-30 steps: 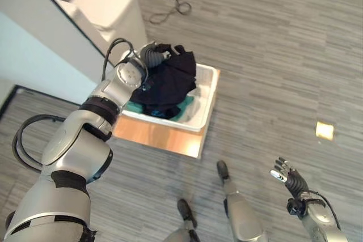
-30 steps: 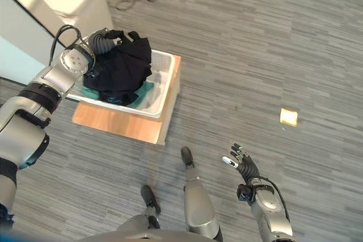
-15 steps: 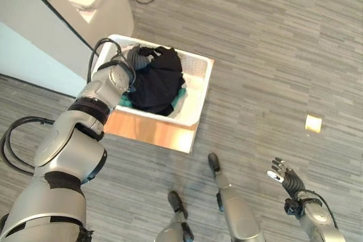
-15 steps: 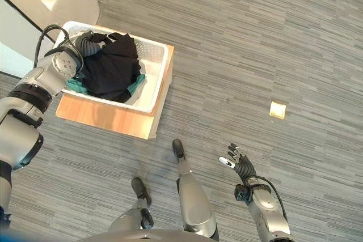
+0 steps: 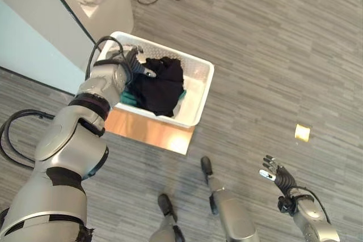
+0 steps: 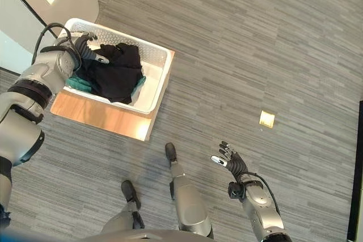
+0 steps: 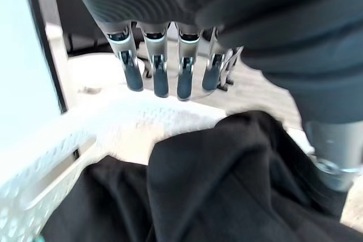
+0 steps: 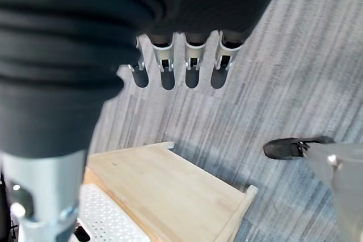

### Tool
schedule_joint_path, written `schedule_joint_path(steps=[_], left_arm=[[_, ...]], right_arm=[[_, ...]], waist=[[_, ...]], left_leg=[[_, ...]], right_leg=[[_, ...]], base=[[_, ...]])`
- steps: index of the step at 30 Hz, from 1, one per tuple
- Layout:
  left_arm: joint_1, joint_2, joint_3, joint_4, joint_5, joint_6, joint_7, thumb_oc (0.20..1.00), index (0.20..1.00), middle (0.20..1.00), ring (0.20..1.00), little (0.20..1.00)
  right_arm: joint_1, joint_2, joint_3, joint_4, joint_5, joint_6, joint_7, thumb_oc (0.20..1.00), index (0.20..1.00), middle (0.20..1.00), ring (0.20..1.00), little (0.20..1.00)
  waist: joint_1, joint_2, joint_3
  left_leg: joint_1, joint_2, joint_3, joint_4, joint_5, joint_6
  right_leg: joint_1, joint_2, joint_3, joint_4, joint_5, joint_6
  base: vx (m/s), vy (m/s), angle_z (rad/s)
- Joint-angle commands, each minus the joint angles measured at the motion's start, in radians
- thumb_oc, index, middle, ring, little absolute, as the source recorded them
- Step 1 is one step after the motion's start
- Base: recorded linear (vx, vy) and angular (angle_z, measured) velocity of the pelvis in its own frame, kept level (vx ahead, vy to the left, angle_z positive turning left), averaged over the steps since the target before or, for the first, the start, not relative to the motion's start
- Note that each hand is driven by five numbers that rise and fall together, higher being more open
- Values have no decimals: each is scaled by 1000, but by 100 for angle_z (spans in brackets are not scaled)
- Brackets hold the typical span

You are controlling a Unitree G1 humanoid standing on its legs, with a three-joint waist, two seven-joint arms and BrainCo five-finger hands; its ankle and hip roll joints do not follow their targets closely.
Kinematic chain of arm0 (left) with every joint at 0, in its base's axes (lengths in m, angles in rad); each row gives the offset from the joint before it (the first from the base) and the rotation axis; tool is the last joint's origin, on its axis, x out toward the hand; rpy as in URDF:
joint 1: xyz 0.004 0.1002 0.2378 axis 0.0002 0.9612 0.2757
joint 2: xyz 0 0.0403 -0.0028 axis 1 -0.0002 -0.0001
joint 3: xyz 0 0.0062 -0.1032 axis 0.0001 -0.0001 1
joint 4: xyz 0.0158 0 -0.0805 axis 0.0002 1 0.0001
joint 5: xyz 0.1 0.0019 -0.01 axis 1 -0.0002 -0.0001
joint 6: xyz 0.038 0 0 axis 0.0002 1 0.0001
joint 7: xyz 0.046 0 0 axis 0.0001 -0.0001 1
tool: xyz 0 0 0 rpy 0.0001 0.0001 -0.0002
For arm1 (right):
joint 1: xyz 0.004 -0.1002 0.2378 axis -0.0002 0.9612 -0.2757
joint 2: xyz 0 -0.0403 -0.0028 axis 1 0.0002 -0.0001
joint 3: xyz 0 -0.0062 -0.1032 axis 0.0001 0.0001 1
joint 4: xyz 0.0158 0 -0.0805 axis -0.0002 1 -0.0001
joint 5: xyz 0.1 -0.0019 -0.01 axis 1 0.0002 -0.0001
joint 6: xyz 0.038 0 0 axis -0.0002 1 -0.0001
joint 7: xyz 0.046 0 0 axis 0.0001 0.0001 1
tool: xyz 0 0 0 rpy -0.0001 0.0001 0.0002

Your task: Pick up bed clothes into laundry basket.

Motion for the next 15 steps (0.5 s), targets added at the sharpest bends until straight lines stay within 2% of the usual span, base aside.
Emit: schedule_joint_path(steps=[1,2,3,4,7,8,9,10,11,12,13,14,15], left_arm=[[21,120,52,-272,-43,4,-79,1000,1000,1000,1000,1000],[98,176,107,-428,-133,-8,-99,1000,1000,1000,1000,1000],[107,181,115,-437,-133,-4,-101,1000,1000,1000,1000,1000],[165,229,156,-521,-211,-16,-122,1000,1000,1000,1000,1000],[337,371,259,-730,-499,-92,-185,1000,1000,1000,1000,1000],[532,454,389,-862,-730,-153,-184,1000,1000,1000,1000,1000],[556,458,410,-872,-731,-151,-185,1000,1000,1000,1000,1000],[652,474,466,-916,-821,-173,-198,1000,1000,1000,1000,1000],[826,472,600,-971,-903,-192,-207,1000,1000,1000,1000,1000],[1052,405,743,-1018,-1010,-199,-209,1000,1000,1000,1000,1000],[1280,237,895,-1056,-1059,-209,-180,1000,1000,1000,1000,1000],[1287,236,901,-1060,-1059,-207,-180,1000,1000,1000,1000,1000],[1409,93,946,-1085,-1060,-199,-176,1000,1000,1000,1000,1000]], right_arm=[[7,-24,-88,-20,-50,-14,17,1000,1000,1000,1000,1000],[18,-20,-105,-29,-65,-8,21,1000,1000,1000,1000,1000],[19,-22,-103,-31,-65,-8,21,1000,1000,1000,1000,1000],[25,-21,-112,-36,-70,-2,26,1000,1000,1000,1000,1000],[46,-11,-129,-45,-84,5,50,1000,1000,1000,1000,1000],[57,-7,-134,-62,-90,-7,65,1000,1000,1000,1000,1000],[57,-12,-128,-63,-90,-8,65,1000,1000,1000,1000,1000],[65,-9,-132,-72,-93,-14,75,1000,1000,1000,1000,1000],[71,-21,-128,-84,-98,-25,86,1000,1000,1000,1000,1000],[75,-24,-138,-101,-95,-44,92,1000,1000,1000,1000,1000],[77,-15,-146,-123,-86,-58,92,1000,1000,1000,1000,1000],[76,-16,-143,-123,-86,-57,92,1000,1000,1000,1000,1000],[85,-12,-157,-162,-86,-61,100,1000,1000,1000,1000,1000]], waist=[[88,22,-27],[116,32,-26],[111,32,-27],[127,38,-31],[164,52,-43],[188,57,-56],[182,59,-58],[197,58,-63],[202,64,-70],[219,67,-82],[231,70,-91],[228,70,-93],[239,70,-103]], left_leg=[[10,17,-61,6,30,9],[22,14,-80,6,23,12],[19,13,-81,6,28,11],[19,9,-91,6,29,12],[36,5,-106,6,24,12],[39,0,-116,6,29,10],[40,0,-115,6,28,10],[43,-1,-119,6,30,9],[52,-1,-122,6,29,9],[63,-3,-130,6,30,9],[80,-4,-139,6,24,13],[76,-5,-140,6,28,13],[88,-8,-147,6,24,17]], right_leg=[[126,-29,-22,13,-83,109],[150,-34,-39,14,-96,107],[149,-35,-39,13,-91,106],[156,-38,-48,12,-94,104],[185,-41,-65,13,-104,101],[195,-47,-74,11,-103,99],[196,-47,-73,11,-104,99],[201,-48,-77,11,-104,98],[210,-48,-78,11,-106,96],[225,-51,-85,11,-109,93],[249,-52,-92,11,-121,90],[245,-52,-93,11,-118,90],[262,-54,-97,12,-125,87]], base=[[95,-47,16],[39,-39,24],[31,-17,38],[7,-11,39],[31,3,26],[23,9,15],[0,9,21],[15,10,26],[40,24,22],[72,35,20],[44,31,13],[43,34,9],[45,26,16]])
